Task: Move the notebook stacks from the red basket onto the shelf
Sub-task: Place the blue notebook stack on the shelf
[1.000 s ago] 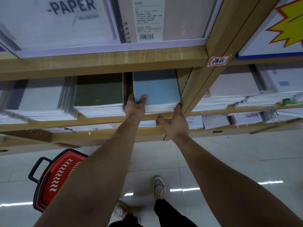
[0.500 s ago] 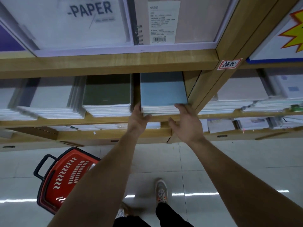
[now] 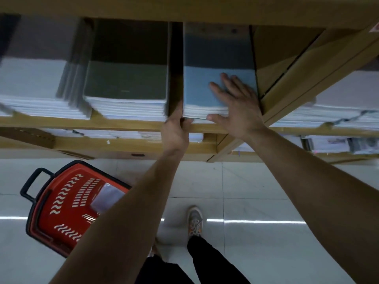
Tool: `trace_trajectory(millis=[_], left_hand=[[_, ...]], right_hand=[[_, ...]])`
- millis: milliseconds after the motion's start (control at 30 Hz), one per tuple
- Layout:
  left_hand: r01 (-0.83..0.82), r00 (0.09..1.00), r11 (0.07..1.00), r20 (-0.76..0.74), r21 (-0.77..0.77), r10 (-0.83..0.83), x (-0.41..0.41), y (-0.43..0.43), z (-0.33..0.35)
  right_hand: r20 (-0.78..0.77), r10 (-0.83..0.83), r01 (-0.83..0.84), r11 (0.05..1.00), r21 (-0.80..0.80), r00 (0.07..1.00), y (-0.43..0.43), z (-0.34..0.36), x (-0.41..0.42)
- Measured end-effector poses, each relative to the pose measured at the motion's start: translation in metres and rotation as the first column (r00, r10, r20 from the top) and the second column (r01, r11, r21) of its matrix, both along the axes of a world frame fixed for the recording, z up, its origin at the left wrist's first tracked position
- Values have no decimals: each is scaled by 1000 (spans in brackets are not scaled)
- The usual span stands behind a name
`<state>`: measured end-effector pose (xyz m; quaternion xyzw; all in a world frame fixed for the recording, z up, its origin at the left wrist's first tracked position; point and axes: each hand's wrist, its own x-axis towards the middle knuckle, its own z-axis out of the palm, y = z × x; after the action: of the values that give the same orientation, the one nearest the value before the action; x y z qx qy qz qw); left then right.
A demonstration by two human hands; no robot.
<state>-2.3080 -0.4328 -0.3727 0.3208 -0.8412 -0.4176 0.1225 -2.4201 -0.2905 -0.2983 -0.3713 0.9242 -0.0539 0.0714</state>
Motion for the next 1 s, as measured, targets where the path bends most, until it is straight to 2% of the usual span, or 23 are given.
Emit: trace_trajectory(millis=[167,267,400,567,633,700,767,867,900,1000], left_hand=[[-9,1000,997,-18,-73,8,-5,-2,-14],[31,999,993,-31,-114,-35,-2,-7,-13],[172,983,985,-67,14,-170,5,-7,-9],[82,996,995,-37,-59,-85,-4,-7,-12],[69,997,996,-13,-49,-70,-8,-7,-15],[38,999,999,22,-2,-37,-10,-3,-8],[26,999,998,34,55,-28,-9,-1,-2],[92,994,981,40,169,-100,1,-1,12],[116,991,974,40,194,-126,8,-2,13],[171,976,978,116,119,-185,35,0,25]], right_hand=[[16,12,-12,1000,-1,1000,3,-6,-3],[90,-11,17,998,-65,996,1,-3,-3],[105,-18,27,996,-86,994,0,0,-4],[38,-50,50,999,-19,998,-6,-1,-1],[-16,-46,46,999,5,999,-7,-4,0],[1,-48,48,999,3,999,-8,-4,-2],[97,-53,60,996,-69,994,-9,1,-4],[239,-105,161,960,-230,965,-3,9,3],[246,-136,204,939,-278,960,3,10,12],[169,-221,270,891,-365,960,26,0,56]])
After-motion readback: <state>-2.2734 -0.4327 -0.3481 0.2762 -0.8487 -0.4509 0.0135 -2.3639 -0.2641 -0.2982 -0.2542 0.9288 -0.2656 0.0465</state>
